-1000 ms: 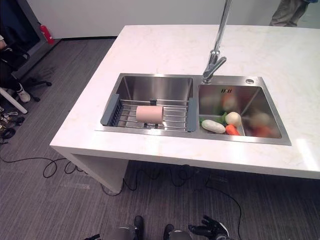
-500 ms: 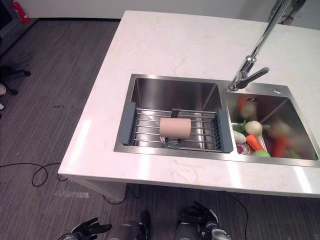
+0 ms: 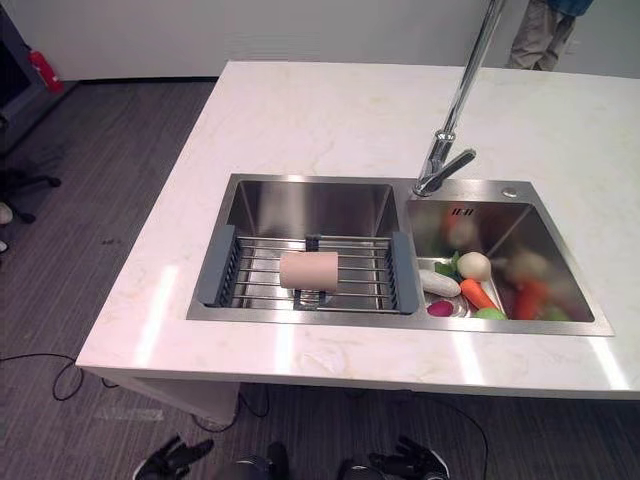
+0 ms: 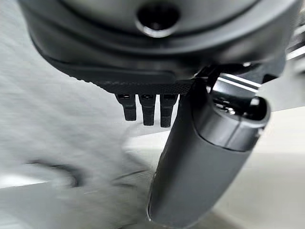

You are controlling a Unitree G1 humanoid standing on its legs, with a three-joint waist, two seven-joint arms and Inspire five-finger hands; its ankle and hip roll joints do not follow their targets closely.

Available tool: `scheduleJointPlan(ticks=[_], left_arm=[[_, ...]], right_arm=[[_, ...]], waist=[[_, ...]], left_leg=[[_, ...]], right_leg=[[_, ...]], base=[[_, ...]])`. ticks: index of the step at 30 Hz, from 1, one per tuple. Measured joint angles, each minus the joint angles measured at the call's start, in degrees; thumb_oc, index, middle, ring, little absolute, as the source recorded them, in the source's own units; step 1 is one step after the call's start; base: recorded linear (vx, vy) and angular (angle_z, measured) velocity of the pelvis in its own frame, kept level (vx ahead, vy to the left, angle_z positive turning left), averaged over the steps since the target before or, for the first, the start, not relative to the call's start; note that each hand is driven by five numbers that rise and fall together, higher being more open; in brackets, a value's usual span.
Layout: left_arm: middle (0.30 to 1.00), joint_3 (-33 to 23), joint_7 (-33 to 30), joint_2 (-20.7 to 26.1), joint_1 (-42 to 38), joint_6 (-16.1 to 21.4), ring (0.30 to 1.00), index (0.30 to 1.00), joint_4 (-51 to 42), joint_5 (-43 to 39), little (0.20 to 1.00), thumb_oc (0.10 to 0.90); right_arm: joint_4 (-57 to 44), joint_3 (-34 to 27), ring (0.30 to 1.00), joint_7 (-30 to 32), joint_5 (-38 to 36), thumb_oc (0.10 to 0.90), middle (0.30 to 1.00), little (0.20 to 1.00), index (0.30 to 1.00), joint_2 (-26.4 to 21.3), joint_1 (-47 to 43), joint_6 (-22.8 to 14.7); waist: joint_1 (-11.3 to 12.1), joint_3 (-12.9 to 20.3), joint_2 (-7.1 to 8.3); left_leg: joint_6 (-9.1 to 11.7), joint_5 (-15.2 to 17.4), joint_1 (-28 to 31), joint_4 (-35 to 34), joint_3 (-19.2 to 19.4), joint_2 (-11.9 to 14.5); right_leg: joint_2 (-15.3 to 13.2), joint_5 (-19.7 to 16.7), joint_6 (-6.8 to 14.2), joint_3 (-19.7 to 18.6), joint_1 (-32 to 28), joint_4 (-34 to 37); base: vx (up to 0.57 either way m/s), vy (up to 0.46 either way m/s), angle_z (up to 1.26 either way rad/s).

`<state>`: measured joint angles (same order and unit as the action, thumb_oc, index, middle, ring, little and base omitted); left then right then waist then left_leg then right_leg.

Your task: Place the dishes in the dishwasher.

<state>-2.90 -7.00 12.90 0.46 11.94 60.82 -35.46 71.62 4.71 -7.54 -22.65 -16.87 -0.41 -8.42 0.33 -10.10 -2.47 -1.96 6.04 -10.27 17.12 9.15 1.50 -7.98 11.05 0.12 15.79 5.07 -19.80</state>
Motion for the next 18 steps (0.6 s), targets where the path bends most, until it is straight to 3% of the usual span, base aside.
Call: scheduleJointPlan(ticks=[3,4,5,6,10,14,17,18], left_arm=[[0.900,-1.7,-3.8,2.3,-0.1,2.4,0.900,0.900,-7.8,0.0,0.900,0.800],[0.900,-0.4,-4.6,5.5,-0.2,3.3,0.900,0.900,-9.7,3.2,0.900,0.800],[0.900,1.1,-3.2,8.9,0.5,0.6,0.900,0.900,-13.8,7.3,0.900,0.800],[0.900,1.2,-3.1,9.5,0.7,0.6,0.900,0.900,-14.9,8.7,0.900,0.800],[0.900,1.8,-2.1,13.0,2.2,0.1,0.900,0.900,-19.9,11.2,0.900,0.800],[0.900,3.0,1.6,20.9,3.8,-0.8,0.900,0.900,-28.9,14.1,0.900,0.800],[0.900,3.3,4.1,25.3,4.3,-1.3,0.900,0.900,-33.1,16.2,0.900,0.800],[0.900,4.1,5.6,29.0,4.5,-1.7,0.900,0.900,-37.3,16.2,0.900,0.800]], right_arm=[[-0.1,-0.3,0.900,-0.2,0.1,0.800,0.900,0.900,0.900,-1.0,0.5,0.0],[-0.1,-0.7,0.900,-0.2,0.1,0.800,0.900,0.900,0.900,-1.3,0.5,0.0],[-0.6,-0.9,0.900,-0.3,0.1,0.800,0.900,0.900,0.900,-1.3,0.5,-0.2],[-0.5,-0.9,0.900,-0.4,0.1,0.800,0.900,0.900,0.900,-1.4,0.5,-0.2],[-0.7,-0.8,0.900,-0.4,0.1,0.800,0.900,0.900,0.900,-1.4,0.4,-0.2],[-1.7,-0.8,0.900,0.1,0.1,0.800,0.900,0.900,0.900,-1.2,0.3,0.0],[-1.7,-0.8,0.900,0.1,0.1,0.800,0.900,0.900,0.900,-1.1,-0.2,0.0],[-1.6,-0.8,0.900,0.0,0.1,0.800,0.900,0.900,0.900,-0.6,-0.4,0.0]], waist=[[0.0,-0.1,-1.03],[0.0,0.0,-1.80],[-0.2,-0.2,-2.09],[-0.1,-0.2,-2.10],[0.4,-0.4,-1.52],[1.6,-2.0,0.03],[2.4,-2.7,0.21],[3.4,-3.4,0.58]], left_leg=[[-0.3,-0.4,0.1,-0.5,-0.4,-0.8],[-0.5,-0.7,0.5,-1.1,-0.4,-1.1],[-0.7,-1.4,0.6,-2.1,-0.6,-1.4],[-0.5,-1.8,0.7,-2.7,-0.7,-1.4],[-0.6,-2.7,1.2,-4.6,-1.6,-1.5],[0.1,-3.5,1.2,-5.5,-2.5,-1.2],[0.2,-3.8,0.5,-5.5,-2.6,-0.7],[0.4,-4.0,0.4,-5.4,-3.1,-0.7]], right_leg=[[-0.7,0.5,0.4,0.2,0.4,-1.2],[-1.0,0.5,0.5,0.1,0.3,-1.4],[-1.2,0.4,0.6,0.4,0.5,-1.2],[-1.2,0.4,0.6,0.6,0.5,-1.0],[-1.2,0.4,0.6,1.6,0.4,-1.0],[-1.1,0.8,0.0,3.3,0.3,-1.3],[-0.9,0.9,-0.1,4.4,0.2,-1.2],[-0.8,1.0,-0.2,4.9,0.2,-1.2]], base=[[0.03,0.051,0.08],[0.02,0.048,0.09],[0.02,0.038,0.08],[0.02,0.019,0.10],[0.02,0.008,0.11],[0.01,0.008,0.19],[0.00,-0.012,0.21],[0.00,-0.041,0.18]])
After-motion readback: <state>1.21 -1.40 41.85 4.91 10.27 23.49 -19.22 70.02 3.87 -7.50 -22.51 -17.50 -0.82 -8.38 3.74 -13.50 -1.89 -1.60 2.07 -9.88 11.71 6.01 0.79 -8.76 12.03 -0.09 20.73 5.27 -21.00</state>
